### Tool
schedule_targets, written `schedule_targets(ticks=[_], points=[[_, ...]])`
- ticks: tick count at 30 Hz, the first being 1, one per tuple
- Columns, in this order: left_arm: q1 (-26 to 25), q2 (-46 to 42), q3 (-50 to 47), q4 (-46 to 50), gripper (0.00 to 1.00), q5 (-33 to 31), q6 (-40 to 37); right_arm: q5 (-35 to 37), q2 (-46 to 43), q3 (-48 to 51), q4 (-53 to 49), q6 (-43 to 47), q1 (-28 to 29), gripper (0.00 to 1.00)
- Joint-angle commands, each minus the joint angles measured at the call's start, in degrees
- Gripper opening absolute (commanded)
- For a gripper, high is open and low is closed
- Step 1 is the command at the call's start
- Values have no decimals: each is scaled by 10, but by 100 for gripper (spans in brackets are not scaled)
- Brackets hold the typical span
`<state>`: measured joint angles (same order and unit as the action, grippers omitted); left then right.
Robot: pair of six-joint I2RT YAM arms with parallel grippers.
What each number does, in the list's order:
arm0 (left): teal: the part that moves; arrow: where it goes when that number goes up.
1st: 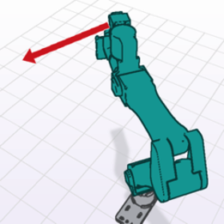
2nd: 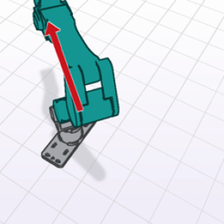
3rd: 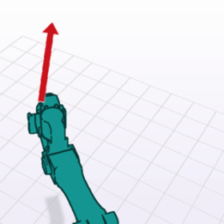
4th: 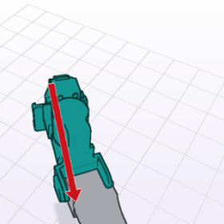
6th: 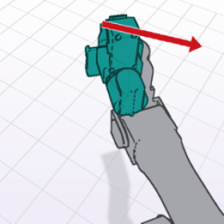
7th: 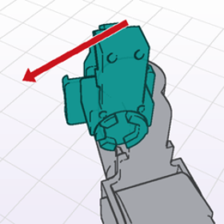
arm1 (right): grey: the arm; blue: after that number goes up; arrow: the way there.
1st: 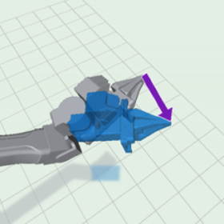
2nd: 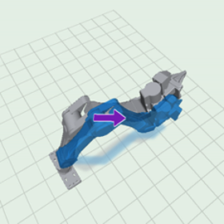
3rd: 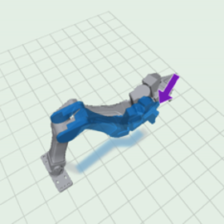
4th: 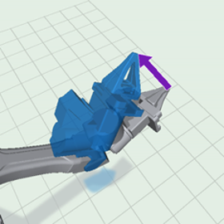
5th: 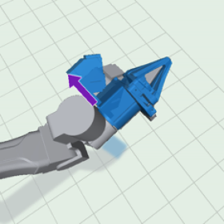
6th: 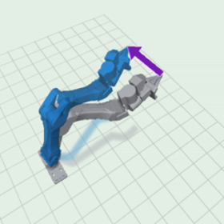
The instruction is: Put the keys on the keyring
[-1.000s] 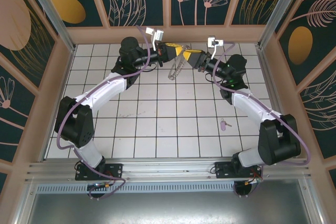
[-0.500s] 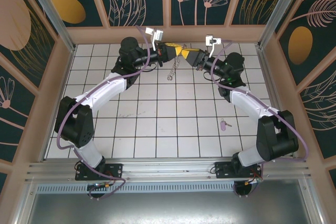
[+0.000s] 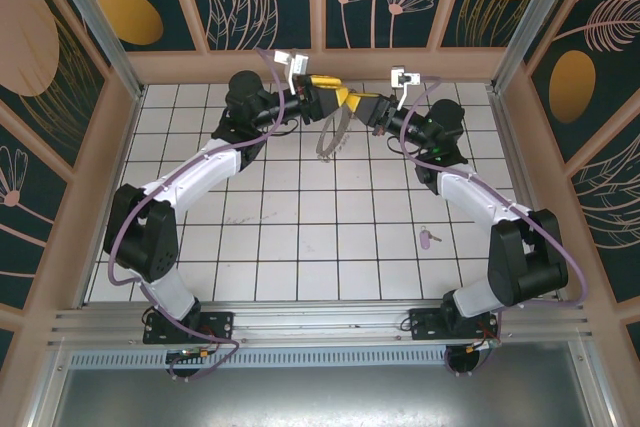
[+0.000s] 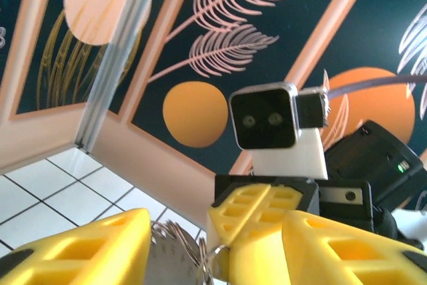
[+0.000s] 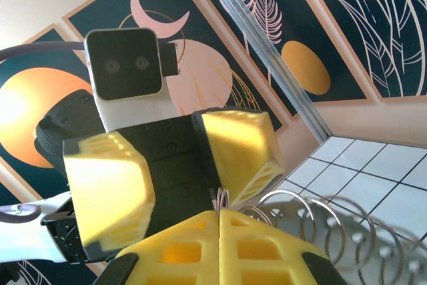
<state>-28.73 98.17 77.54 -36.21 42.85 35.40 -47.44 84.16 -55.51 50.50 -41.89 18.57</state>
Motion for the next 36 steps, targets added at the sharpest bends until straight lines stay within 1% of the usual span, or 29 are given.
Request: schedule_targets(ticks=[1, 5, 9, 12, 13, 15, 18, 23, 27, 30, 36], points=[[8, -33, -8, -16, 62, -37, 6, -11, -27, 1, 35, 24, -8, 0], [10, -38, -19, -29, 64, -40, 25, -18, -29, 12, 71, 19, -14, 0], [10, -34, -35, -70, 62, -20, 64, -16, -30, 26, 119, 6, -18, 0], [10, -28, -42, -104, 54, 0, 92, -12, -29, 30, 151, -6, -18, 0], [10, -25, -43, -115, 46, 8, 100, -10, -27, 31, 162, -12, -18, 0], [10, -19, -44, -134, 36, 26, 117, -7, -25, 32, 182, -24, -17, 0], [11, -13, -51, -174, 30, 45, 151, -1, -19, 29, 204, -39, -16, 0], [10, -5, -59, -233, 26, 61, 200, 4, -4, 18, 222, -54, -11, 0], [7, -3, -66, -268, 26, 65, 228, 5, 7, 12, 232, -63, -6, 0], [3, 14, -66, -282, 25, 71, 238, 6, 12, 7, 232, -64, -2, 0], [-7, 20, -65, -284, 24, 74, 239, 7, 18, 3, 233, -65, 3, 0]])
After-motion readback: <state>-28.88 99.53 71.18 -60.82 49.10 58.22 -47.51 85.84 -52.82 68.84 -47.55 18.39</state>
